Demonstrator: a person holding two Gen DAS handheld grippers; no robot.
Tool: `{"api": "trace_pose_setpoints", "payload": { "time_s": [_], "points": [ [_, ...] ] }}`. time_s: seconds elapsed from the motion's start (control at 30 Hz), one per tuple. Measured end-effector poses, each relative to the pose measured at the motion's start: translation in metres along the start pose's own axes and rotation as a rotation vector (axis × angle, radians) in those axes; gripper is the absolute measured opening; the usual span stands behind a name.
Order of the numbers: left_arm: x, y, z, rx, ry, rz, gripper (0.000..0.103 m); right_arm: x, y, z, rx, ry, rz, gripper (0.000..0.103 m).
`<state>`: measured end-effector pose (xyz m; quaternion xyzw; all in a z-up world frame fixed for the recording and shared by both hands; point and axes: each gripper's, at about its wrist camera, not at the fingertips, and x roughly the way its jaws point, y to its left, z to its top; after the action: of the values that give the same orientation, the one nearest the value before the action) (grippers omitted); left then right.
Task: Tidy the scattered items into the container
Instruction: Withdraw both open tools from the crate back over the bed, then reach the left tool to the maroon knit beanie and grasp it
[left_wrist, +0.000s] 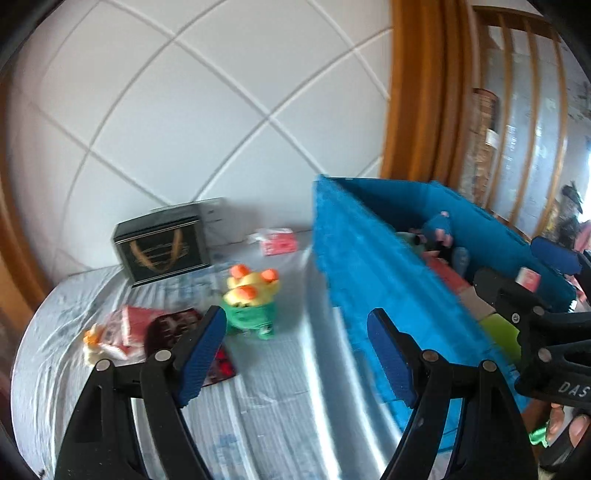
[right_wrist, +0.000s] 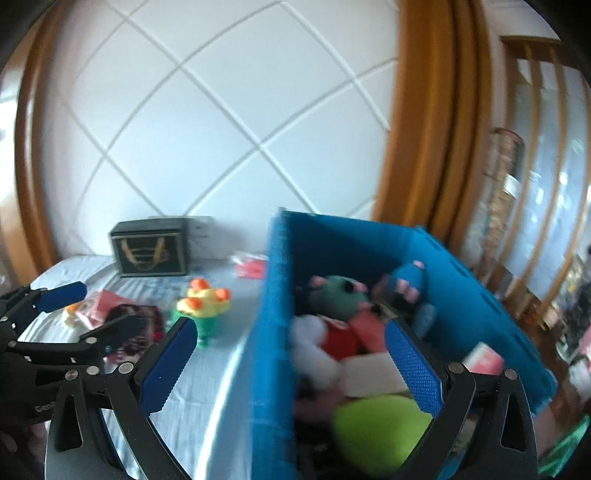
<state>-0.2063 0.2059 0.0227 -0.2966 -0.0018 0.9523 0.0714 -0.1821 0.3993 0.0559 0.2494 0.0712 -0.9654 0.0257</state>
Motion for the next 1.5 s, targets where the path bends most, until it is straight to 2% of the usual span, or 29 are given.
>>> {"api": "trace_pose_setpoints", "payload": {
  "time_s": [0.2,0.4,0.63,1.17,1.37,1.5],
  "points": [
    [0.002,0.058,-0.011,-0.059,0.019,0.087,0.079,0.022,0.066,0.013,-0.057,0.0,0.113,0.103],
    [0.01,0.113,-0.02,-0.126,0.046,0.17,0.079,0.055,0.114,0.015,-0.094,0.037,0.205,0.103],
    [0.053,0.163,-0.04,-0.195,0.129,0.236,0.079,0.107,0.151,0.005,-0.095,0.113,0.273,0.103],
    [0.206,0.226,-0.102,-0.263,0.428,0.256,0.079,0.257,0.181,-0.046,-0.086,0.408,0.274,0.103],
    [0.245,0.243,-0.124,-0.285,0.502,0.243,0.079,0.302,0.204,-0.069,-0.098,0.5,0.289,0.103],
    [0.265,0.249,-0.132,-0.292,0.524,0.236,0.079,0.326,0.215,-0.082,-0.105,0.549,0.288,0.103]
  ]
}}
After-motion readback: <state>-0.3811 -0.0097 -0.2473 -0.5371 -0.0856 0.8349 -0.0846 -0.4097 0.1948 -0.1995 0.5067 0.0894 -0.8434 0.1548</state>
